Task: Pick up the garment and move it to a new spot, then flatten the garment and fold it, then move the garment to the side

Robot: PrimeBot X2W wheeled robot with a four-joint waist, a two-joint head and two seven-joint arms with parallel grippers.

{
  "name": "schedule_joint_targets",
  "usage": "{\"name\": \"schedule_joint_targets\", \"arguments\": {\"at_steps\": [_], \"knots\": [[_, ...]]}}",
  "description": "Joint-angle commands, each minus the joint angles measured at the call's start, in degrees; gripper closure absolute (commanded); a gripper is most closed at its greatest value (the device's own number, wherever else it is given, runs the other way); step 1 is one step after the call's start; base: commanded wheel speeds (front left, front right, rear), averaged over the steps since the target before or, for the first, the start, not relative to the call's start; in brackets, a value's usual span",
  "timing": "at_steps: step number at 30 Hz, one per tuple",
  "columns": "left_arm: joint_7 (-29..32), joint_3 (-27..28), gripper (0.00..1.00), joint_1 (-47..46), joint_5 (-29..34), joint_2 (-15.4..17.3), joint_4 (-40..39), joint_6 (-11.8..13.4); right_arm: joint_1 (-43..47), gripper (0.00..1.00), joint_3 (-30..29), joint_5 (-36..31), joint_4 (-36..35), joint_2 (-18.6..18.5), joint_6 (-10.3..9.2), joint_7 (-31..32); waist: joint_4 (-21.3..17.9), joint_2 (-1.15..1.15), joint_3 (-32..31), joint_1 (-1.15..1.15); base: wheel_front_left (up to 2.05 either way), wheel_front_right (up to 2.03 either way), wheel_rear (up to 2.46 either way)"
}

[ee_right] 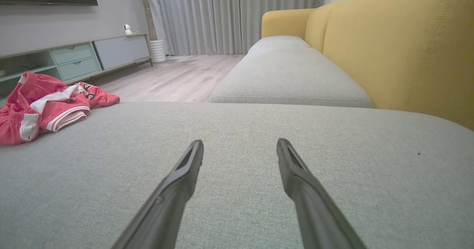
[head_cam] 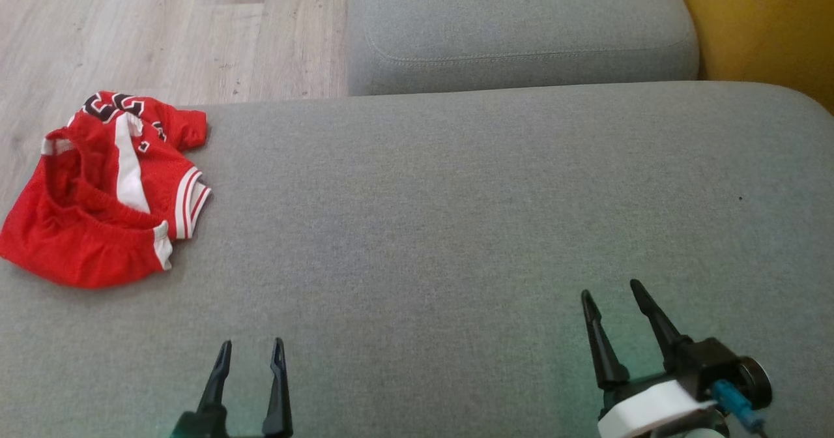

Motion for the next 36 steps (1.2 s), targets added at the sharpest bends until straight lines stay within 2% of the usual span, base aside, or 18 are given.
{"name": "schedule_joint_targets", "arguments": {"at_steps": [1,24,30,34,35,36], "knots": [[-0.9,1.2,0.0,-1.0,1.7,0.5,-1.6,0.6,-0.6,0.0,1.9,-1.8,-2.0,-0.6,0.44,-1.1,0.0,0.0,0.0,0.0,0.0,0.0,0.0],[-0.7,0.7,0.0,-1.4,0.4,1.1,-1.1,1.4,-0.5,0.0,1.5,-1.9,-1.3,-0.6,0.44,-0.9,0.4,0.0,0.0,0.0,0.0,0.0,0.0],[-0.9,0.6,0.0,-2.2,0.5,1.3,-1.4,1.8,0.0,0.0,0.0,-2.5,-1.6,-0.6,0.44,-0.6,3.9,0.0,0.2,0.0,0.0,0.0,0.0],[-0.9,0.5,0.0,-2.5,0.6,1.6,-1.6,2.0,0.2,0.0,-0.4,-2.5,-1.8,-0.6,0.44,-0.6,8.2,0.0,0.1,0.0,0.0,0.0,0.0],[-0.9,0.5,0.0,-2.5,0.6,1.6,-1.6,2.0,0.2,0.0,-0.4,-2.5,-1.8,-0.6,0.44,-0.6,8.2,0.0,0.1,0.0,0.0,0.0,0.0],[-0.9,0.7,0.0,-2.5,0.5,2.0,-1.8,2.1,0.1,0.0,-0.3,-2.4,-1.8,-0.6,0.44,-0.6,10.5,0.0,0.1,0.0,0.0,0.0,0.0]]}}
